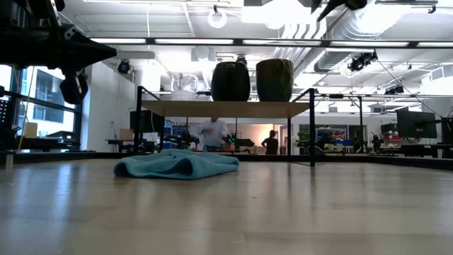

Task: Stack small to large cups/mugs on shelf
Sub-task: Return to Home Position

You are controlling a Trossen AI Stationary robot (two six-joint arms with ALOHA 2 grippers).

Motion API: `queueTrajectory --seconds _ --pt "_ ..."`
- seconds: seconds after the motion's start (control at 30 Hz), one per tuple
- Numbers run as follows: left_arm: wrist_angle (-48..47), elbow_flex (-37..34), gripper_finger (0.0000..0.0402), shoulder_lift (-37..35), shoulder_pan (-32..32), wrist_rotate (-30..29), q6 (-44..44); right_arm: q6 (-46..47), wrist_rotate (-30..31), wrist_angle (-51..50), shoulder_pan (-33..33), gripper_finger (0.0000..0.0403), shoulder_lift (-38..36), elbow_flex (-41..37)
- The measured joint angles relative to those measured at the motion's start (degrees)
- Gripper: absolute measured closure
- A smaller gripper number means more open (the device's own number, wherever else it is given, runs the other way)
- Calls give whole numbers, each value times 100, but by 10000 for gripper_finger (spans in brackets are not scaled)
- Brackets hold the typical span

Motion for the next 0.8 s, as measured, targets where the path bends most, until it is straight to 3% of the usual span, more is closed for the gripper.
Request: queueTrajectory --seconds 0.23,0.43,0.8 --pt "206 0 401 2 0 -190 -111 -380 497 -13 -183 297 -793 4" --pt "445 0 401 0 0 -342 -114 -759 553 -56 -556 297 -1378 4" --pt "821 0 401 0 0 -350 -111 -2285 779 -35 -874 297 -2170 4"
